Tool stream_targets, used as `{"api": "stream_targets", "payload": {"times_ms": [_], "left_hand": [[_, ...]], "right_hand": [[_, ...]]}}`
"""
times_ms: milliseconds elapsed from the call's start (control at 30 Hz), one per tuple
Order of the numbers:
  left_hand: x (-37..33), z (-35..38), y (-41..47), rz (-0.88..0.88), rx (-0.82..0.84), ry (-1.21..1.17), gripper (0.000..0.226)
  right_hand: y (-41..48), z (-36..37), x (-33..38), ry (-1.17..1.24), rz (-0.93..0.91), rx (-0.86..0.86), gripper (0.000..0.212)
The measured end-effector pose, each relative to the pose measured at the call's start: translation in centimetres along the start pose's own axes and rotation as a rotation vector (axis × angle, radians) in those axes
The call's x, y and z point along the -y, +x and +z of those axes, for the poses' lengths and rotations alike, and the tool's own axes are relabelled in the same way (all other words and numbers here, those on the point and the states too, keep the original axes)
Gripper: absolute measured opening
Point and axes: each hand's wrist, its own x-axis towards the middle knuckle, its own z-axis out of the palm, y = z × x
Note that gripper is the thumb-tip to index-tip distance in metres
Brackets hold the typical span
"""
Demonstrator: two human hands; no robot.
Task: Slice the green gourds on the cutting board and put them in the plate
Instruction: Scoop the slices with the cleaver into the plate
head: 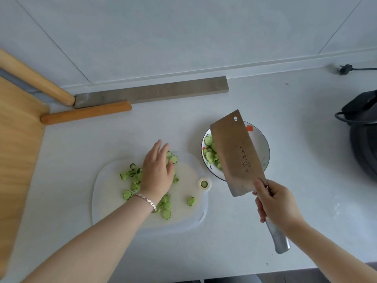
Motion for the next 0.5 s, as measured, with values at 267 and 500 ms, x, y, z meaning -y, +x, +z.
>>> {"api": "stream_targets", "payload": {"times_ms": [267, 500], "left_hand": [[6.0, -1.5, -6.9, -0.227, 0.217, 0.102, 0.08], [5.7, -0.2, -8.9, -0.251, 0.194, 0.019, 0.08]], "right_hand": [[-2.2, 6.8, -4.4, 0.068, 0.08, 0.112, 0.035], [-3.6, 9.9, -5.7, 0.143, 0.148, 0.106, 0.034]]}}
